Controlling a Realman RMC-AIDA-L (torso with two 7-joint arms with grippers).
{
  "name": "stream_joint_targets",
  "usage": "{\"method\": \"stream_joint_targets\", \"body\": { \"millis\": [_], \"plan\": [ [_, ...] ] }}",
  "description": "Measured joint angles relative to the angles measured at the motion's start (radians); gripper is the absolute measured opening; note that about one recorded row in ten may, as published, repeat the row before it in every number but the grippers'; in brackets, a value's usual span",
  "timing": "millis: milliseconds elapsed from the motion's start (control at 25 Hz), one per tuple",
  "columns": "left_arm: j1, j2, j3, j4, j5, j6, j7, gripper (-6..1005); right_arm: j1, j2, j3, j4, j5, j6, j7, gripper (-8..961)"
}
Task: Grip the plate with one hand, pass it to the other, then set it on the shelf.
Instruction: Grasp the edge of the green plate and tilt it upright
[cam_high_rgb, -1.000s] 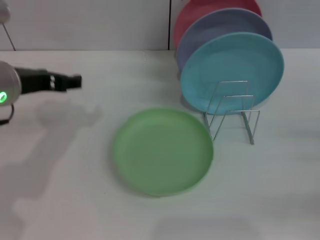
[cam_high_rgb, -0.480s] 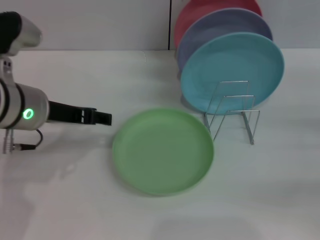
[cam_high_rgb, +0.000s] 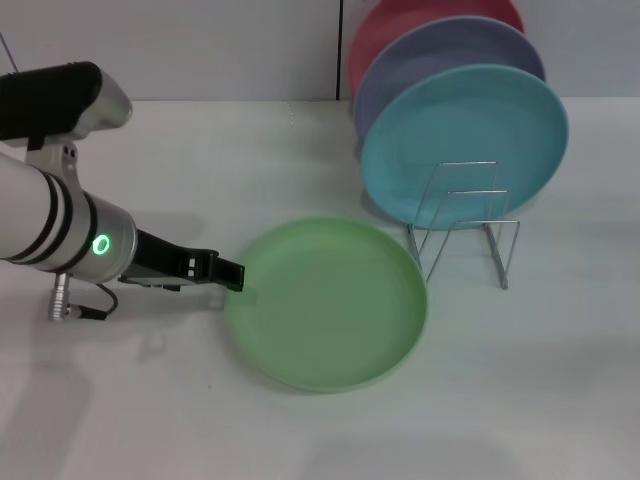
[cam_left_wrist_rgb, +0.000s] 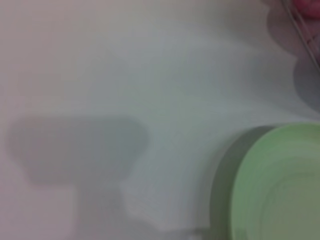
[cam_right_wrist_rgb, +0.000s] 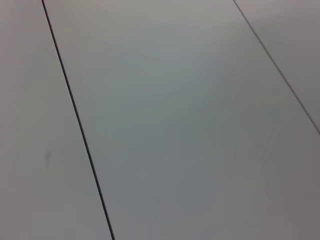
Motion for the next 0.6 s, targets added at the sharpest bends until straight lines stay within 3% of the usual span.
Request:
{"method": "stream_joint_targets", "body": {
  "millis": [600],
  "plan": [
    [-0.022,-0.001,0.078,0.074,0.012,0.075,-0.016,767,0.003,-0.008,0.000,-0.019,0.001,0.023,-0.001,575]
  ]
}}
